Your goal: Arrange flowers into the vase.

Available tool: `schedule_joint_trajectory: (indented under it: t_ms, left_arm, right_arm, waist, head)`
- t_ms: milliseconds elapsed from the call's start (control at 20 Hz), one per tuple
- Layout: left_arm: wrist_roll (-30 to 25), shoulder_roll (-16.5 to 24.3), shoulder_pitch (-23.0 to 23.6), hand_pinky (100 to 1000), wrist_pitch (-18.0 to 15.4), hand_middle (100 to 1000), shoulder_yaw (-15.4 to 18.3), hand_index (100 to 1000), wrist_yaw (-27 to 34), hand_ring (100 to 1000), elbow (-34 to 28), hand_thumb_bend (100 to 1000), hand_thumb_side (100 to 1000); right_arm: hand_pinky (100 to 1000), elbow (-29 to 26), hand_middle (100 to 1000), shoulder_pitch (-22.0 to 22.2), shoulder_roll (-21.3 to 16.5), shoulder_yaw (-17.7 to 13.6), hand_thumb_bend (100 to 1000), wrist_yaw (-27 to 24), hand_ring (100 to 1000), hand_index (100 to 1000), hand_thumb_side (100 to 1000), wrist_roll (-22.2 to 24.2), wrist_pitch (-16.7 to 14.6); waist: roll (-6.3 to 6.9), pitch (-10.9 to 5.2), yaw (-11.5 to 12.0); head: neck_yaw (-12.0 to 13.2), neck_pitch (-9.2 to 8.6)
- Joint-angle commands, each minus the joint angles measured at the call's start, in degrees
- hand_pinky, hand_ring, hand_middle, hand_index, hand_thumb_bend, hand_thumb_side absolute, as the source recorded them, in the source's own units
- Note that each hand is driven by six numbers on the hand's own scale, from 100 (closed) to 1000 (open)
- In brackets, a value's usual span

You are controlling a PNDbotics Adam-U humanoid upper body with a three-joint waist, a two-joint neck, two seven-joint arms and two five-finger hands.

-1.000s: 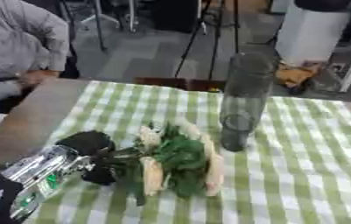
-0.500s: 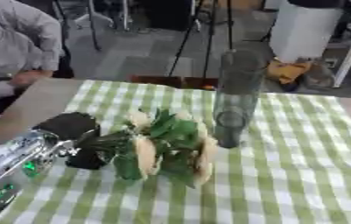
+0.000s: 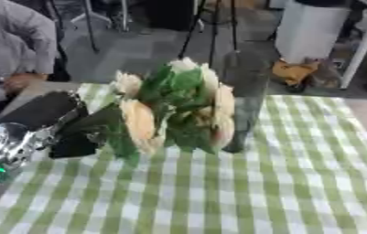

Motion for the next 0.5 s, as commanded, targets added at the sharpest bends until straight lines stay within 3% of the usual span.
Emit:
schedule_joint_trajectory:
  t_ms: [50,500]
  left_arm:
    - [6.82,2.03,-0.48,100,2.25,100,4.28,100,8.18,100,-3.59,100,798]
    - [21.68,0.85,-0.55,100,4.71,100,7.64,100,30.63,100,-4.32,100,769]
  right_arm:
    - [754,-0.89,830,-0.90,-1.43,-0.58,100,-0.57,831,859,1000,-0.34,-0.15]
    - [753,-0.89,829,-1.19,-1.32,-0.57,100,-1.14,830,859,1000,-0.74,-0.21]
  waist:
    - [-0.03,-0.83,0.04]
    - [-0.40,-1.03,-0.01]
  head:
    - [-0.07,0.59]
    - [1.63,0.30]
